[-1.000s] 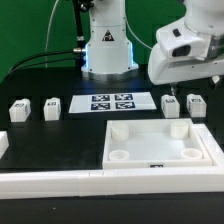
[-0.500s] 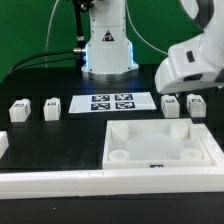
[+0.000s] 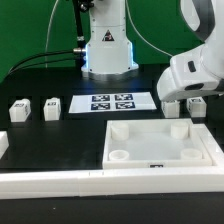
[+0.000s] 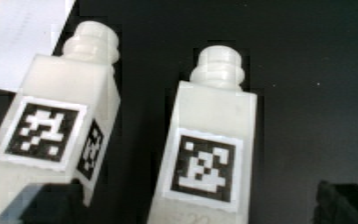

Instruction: Assemble one leg

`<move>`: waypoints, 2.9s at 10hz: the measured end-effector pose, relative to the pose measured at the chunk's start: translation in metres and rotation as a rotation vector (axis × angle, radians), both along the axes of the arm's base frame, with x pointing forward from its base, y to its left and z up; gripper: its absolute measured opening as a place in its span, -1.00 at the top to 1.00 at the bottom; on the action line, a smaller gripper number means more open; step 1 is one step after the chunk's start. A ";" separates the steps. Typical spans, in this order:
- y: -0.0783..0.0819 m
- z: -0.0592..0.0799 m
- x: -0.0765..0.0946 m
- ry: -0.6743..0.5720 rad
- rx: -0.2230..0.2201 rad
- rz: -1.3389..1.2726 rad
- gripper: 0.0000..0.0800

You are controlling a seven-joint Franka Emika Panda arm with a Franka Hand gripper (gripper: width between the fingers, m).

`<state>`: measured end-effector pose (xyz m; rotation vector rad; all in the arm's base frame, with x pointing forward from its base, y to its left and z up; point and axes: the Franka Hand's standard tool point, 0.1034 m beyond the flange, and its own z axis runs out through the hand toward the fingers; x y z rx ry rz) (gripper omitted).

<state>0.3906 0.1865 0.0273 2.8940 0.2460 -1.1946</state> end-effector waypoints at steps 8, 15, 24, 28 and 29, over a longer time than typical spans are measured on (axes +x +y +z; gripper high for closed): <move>0.008 -0.001 -0.004 0.003 -0.016 0.002 -0.62; 0.012 -0.009 -0.008 0.001 -0.014 0.007 -0.62; 0.000 -0.024 -0.012 0.112 -0.035 0.000 -0.62; -0.001 -0.024 -0.012 0.111 -0.035 -0.003 -0.32; -0.001 -0.024 -0.012 0.110 -0.035 -0.003 0.02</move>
Offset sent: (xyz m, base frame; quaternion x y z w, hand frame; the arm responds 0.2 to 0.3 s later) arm -0.0029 0.0074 -0.0125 0.0043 0.0097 0.0178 0.9998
